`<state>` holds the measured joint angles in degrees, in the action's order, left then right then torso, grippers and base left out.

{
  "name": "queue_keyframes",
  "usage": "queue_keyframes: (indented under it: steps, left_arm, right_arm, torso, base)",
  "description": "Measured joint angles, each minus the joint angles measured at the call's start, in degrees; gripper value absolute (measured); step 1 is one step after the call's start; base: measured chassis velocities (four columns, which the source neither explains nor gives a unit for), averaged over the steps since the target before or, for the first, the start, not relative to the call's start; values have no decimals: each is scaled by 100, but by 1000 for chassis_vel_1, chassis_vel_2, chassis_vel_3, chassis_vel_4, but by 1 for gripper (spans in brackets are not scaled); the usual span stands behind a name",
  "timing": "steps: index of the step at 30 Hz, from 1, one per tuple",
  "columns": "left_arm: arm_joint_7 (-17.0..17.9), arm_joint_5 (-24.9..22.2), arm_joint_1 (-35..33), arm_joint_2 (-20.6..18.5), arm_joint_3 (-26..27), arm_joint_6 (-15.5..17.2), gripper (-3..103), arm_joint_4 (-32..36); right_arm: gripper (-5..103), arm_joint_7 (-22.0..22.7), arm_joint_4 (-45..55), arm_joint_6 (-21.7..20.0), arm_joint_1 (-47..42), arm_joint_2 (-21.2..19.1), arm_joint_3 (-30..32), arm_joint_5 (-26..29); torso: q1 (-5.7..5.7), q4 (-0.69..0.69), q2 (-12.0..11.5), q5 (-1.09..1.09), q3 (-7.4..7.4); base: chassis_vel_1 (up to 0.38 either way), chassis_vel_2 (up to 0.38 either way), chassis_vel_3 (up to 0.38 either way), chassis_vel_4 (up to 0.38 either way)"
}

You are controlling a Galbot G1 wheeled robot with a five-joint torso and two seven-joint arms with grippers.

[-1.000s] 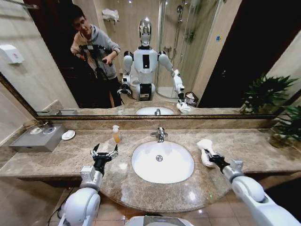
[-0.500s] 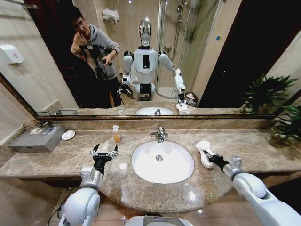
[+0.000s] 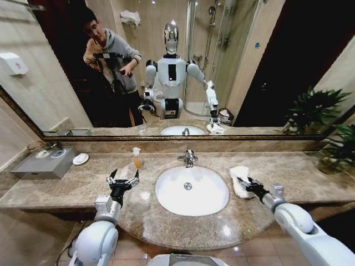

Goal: Pick up the towel from the sink counter and wipe the mirror surface.

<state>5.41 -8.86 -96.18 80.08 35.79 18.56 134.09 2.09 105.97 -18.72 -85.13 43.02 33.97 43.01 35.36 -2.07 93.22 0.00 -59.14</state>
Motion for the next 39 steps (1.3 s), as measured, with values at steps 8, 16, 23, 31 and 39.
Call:
queue_keyframes:
  steps: [8,16,23,31,39]
  left_arm:
    - [0,0,0,0,0,0,100,0]
    - [0,0,-1,0,0,0,100,0]
    - [0,0,-1,0,0,0,100,0]
    - [0,0,0,0,0,0,100,0]
    - [0,0,0,0,0,0,100,0]
  right_arm:
    - [93,5,214,85,-231,67,270,-28]
    - [100,-1,932,680,-537,663,840,-284]
    - [100,-79,1620,937,-807,1476,1448,-714]
    - [100,-237,2585,1133,-1295,2194,1592,-1019]
    - [100,-308,3283,1202,-1574,2583,1430,-1439]
  torso:
    - [0,-1,0,-1,0]
    - [0,0,0,1,0]
    - [0,1,0,0,0]
    - [0,-2,0,-2,1]
    - [0,-1,0,0,1]
  base:
    - [0,0,0,0]
    - [0,0,0,0]
    - [0,0,0,0]
    - [0,0,0,0]
    - [0,0,0,0]
